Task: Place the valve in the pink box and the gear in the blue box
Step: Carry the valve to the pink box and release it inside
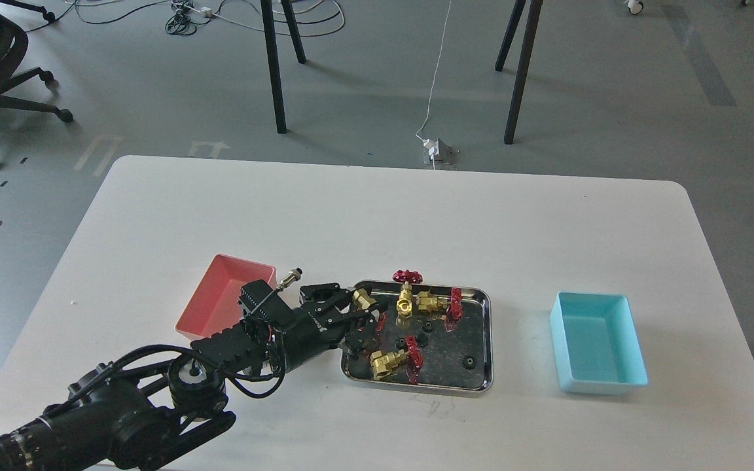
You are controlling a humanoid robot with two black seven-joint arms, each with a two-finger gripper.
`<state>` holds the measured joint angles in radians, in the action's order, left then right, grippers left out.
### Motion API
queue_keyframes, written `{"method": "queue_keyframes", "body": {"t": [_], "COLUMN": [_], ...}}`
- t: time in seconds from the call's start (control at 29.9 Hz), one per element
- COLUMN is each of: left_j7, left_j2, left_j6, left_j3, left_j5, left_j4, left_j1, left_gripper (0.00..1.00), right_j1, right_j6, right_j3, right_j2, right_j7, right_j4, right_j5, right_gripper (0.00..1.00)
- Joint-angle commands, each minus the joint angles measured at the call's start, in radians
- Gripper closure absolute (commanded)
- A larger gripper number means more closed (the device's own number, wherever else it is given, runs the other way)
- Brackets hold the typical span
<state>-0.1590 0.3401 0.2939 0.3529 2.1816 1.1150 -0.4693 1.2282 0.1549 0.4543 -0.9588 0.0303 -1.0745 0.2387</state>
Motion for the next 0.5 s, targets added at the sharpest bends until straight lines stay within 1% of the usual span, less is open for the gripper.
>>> {"method": "queue_keyframes", "body": {"t": [0.0, 0.13, 0.23, 0.37, 0.47], "left_j7": [0.002, 0.004, 0.004, 0.001, -0.004], "left_j2": [0.141, 0.322, 0.413, 0.435, 0.427], "left_j6": [-0.01, -0.001, 0.037, 0.056, 0.057], "left_j3": [0.08, 0.084, 0.071, 0.081, 0.075], "left_j5": [0.0, 0.0, 0.0, 0.0, 0.0], "left_j4": [0.094, 0.172, 0.197, 0.186, 0.166], "left_j1": [-0.003, 0.003, 0.014, 0.08, 0.099], "left_gripper": [0.84, 0.84, 0.84, 0.84, 0.84], "right_j1": [-0.001, 0.002, 0.002, 0.005, 0.01], "right_j6": [0.0, 0.0, 0.0, 0.0, 0.0], "right_j3": [-0.002, -0.002, -0.002, -0.002, -0.002], "right_j2": [0.0, 0.0, 0.0, 0.005, 0.021], "right_j7": [0.0, 0.0, 0.0, 0.0, 0.0], "right_j4": [0.005, 0.005, 0.007, 0.018, 0.031], "right_j5": [0.001, 0.002, 0.002, 0.004, 0.004], "right_gripper": [0.01, 0.01, 0.01, 0.01, 0.01]}}
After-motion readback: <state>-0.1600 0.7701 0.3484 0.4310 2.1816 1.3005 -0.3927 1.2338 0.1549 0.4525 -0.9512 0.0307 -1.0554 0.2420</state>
